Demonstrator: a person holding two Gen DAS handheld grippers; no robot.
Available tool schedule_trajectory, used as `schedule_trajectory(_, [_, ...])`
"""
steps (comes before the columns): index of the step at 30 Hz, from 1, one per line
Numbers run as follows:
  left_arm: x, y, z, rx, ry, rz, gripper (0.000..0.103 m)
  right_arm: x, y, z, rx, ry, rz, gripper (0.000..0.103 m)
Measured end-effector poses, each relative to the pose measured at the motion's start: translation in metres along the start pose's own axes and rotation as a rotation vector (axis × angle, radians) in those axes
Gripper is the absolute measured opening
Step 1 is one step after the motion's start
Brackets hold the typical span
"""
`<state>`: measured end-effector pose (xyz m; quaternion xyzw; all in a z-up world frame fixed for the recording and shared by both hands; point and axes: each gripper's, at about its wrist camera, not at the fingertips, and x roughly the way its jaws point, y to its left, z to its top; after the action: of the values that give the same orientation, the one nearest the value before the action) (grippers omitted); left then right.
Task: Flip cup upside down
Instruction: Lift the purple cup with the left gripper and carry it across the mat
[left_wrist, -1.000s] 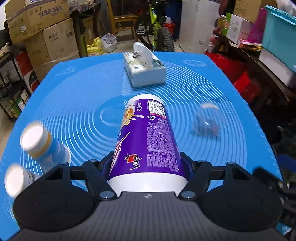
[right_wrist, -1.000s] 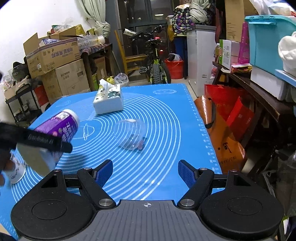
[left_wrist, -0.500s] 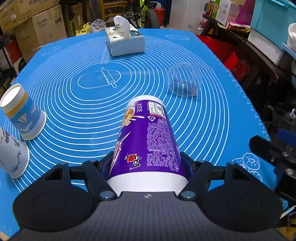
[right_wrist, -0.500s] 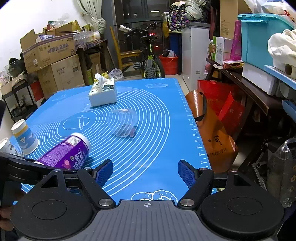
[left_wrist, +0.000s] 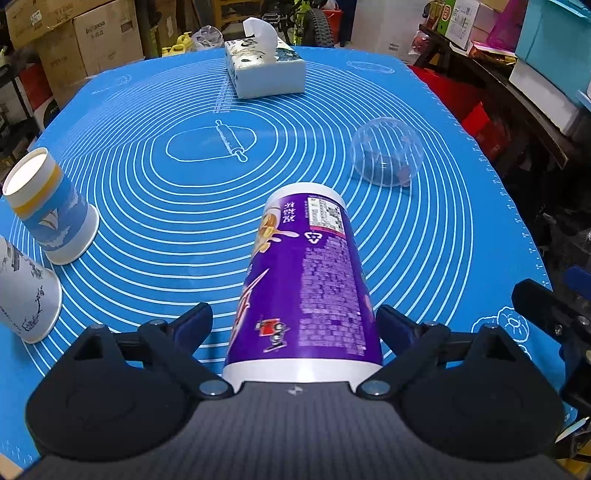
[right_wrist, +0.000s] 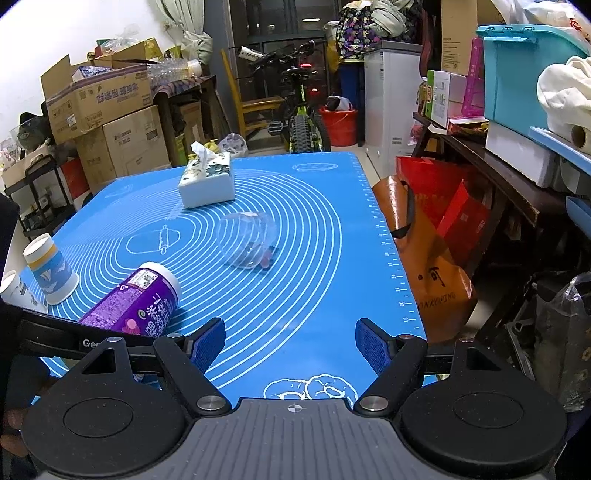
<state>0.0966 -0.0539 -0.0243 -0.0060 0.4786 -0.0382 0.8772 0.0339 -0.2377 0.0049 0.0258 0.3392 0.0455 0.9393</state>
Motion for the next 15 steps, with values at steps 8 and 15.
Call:
schedule_trajectory(8, [-0.017,-0.001,0.001,0.027,-0.052,0.007,0.095,0.0,0.002,0.002,-0.004,-0.004,0.003,0.081])
schedule_trajectory(15, [-0.017,0.008,0.002,0.012,-0.043,0.003,0.096,-0.003,0.009,0.003,-0.012,-0.01,0.01,0.081])
